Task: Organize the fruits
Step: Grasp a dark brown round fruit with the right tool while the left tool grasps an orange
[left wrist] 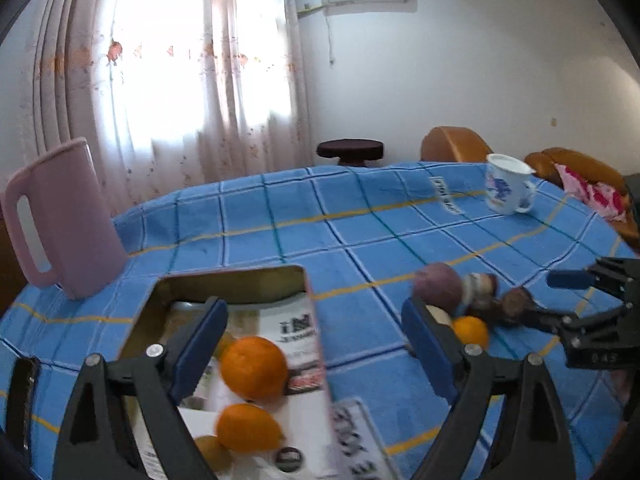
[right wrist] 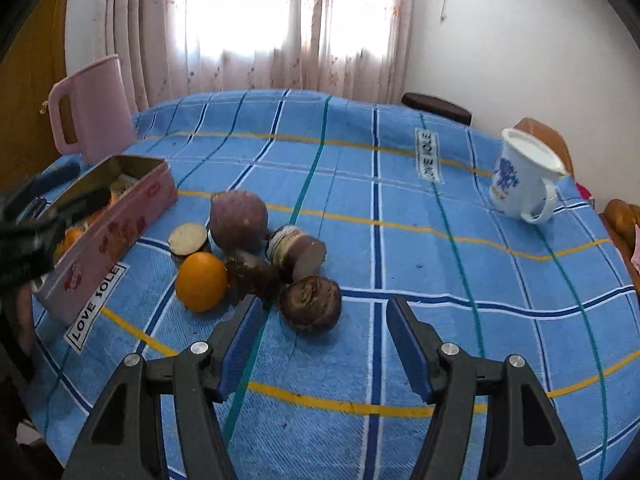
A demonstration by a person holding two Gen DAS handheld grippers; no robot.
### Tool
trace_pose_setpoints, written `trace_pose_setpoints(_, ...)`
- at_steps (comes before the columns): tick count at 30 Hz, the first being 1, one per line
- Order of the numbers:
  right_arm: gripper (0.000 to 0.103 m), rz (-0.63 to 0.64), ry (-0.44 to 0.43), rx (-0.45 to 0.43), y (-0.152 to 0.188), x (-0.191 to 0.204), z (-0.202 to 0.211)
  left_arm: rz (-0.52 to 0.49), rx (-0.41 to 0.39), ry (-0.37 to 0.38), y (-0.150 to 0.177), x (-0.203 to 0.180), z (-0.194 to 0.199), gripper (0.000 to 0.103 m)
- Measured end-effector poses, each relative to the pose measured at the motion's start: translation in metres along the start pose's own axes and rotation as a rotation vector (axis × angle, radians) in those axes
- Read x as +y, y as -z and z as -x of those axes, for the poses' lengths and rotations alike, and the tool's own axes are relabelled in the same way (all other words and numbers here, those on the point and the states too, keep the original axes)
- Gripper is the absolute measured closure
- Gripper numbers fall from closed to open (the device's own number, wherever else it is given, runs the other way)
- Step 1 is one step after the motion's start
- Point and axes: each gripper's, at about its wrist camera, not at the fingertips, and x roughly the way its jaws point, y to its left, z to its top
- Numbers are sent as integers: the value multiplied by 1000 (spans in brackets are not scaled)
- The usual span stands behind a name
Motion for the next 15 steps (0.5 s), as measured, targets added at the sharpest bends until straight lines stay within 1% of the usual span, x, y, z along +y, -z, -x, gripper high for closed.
trace_pose_setpoints(5, 37, -52, -53, 33, -6, -7, -14, 11, 2, -20, -11, 10, -13, 12)
trace_pose_setpoints(7, 39, -60, -77, 43, -6, -7, -20, 20, 3, -7, -14, 10, -11, 12)
trace_pose_setpoints(8, 53, -72, -94, 58, -5, -8, -24, 19, -2, -1, -14, 7, -10, 12)
trace_pose_setpoints(9, 62, -77, -103, 76, -3, -8, -30, 16, -9, 8, -14, 4, -6, 12)
trace_pose_setpoints(10, 65, -88, -114, 78, -1, -9, -32, 9, -15, 22, -14, -1, -1, 12)
trace_pose_setpoints(12, 65, -106, -127, 52, 0, -12, -27, 2, -21, 45, -12, -12, 5, 12)
trace_pose_setpoints(15, 65, -117, -97, 13, 1, -14, -19, -6, 11, 93, -5, -31, 6, 12)
